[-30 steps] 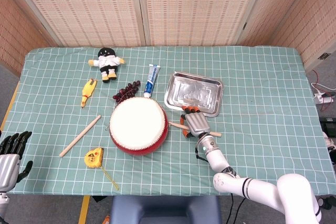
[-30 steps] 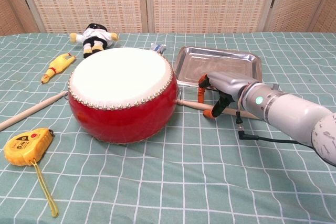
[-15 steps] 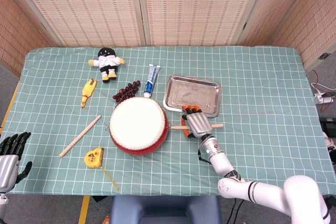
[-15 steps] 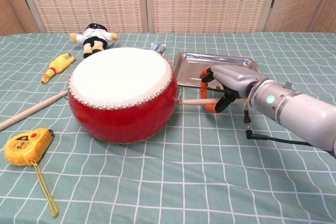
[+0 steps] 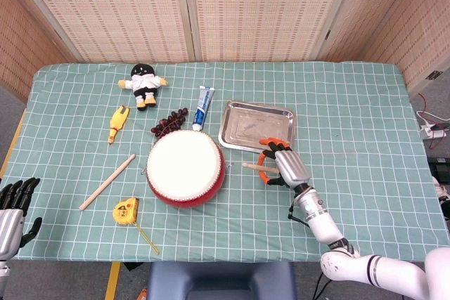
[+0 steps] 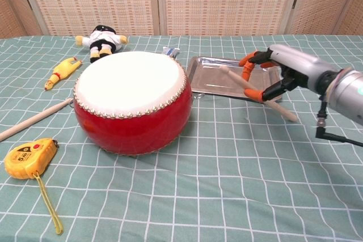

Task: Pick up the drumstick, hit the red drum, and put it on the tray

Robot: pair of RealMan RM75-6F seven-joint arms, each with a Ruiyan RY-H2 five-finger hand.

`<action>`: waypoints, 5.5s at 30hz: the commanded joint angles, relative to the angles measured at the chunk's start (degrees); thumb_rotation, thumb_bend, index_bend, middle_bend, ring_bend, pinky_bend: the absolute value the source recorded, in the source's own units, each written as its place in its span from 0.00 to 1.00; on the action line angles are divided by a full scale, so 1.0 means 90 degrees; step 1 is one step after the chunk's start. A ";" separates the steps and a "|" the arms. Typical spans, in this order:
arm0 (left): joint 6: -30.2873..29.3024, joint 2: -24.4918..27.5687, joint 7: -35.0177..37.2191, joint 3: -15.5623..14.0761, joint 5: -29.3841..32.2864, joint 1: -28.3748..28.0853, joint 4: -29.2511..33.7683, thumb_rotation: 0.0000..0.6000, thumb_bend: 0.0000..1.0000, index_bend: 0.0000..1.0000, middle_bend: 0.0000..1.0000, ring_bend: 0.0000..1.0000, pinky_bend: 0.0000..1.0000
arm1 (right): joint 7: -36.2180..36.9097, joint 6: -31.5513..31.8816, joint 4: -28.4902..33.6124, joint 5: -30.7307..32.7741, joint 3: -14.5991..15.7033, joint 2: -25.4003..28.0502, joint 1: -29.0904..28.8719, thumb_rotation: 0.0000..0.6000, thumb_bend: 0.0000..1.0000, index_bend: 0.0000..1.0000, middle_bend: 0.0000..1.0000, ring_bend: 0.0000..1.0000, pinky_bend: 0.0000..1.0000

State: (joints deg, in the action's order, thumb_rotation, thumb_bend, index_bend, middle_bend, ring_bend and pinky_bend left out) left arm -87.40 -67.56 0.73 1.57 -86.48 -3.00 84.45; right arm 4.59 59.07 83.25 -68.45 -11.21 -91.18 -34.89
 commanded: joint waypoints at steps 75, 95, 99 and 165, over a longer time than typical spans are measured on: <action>0.0211 0.0237 -0.0307 -0.0166 -0.0094 0.0002 0.0431 1.00 0.34 0.06 0.06 0.04 0.04 | 1.2613 0.1813 -0.5121 -0.3183 0.1870 -0.1159 0.0784 1.00 0.14 0.52 0.31 0.28 0.32; 0.0276 0.0151 -0.0139 -0.0179 -0.0051 0.0004 0.0245 1.00 0.34 0.06 0.06 0.04 0.04 | 1.2043 0.1252 -0.5080 -0.3157 0.2050 -0.1483 0.0555 1.00 0.14 0.63 0.42 0.38 0.41; 0.0285 0.0132 -0.0102 -0.0184 -0.0046 0.0006 0.0204 1.00 0.34 0.06 0.06 0.04 0.04 | 1.1894 0.1202 -0.5052 -0.3167 0.2085 -0.1528 0.0525 1.00 0.14 0.65 0.46 0.43 0.45; 0.0262 0.0043 0.0234 -0.0186 -0.0110 -0.0010 -0.0126 1.00 0.34 0.06 0.07 0.04 0.05 | -0.3256 -0.1635 0.0940 0.0408 -0.0101 0.1424 -0.2173 1.00 0.41 1.00 0.96 1.00 1.00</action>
State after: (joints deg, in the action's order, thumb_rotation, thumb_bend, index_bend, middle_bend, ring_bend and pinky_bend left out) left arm -85.01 -67.16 2.78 -0.10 -87.44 -3.11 83.35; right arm -5.98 51.51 85.66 -77.23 -8.53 -80.06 -46.80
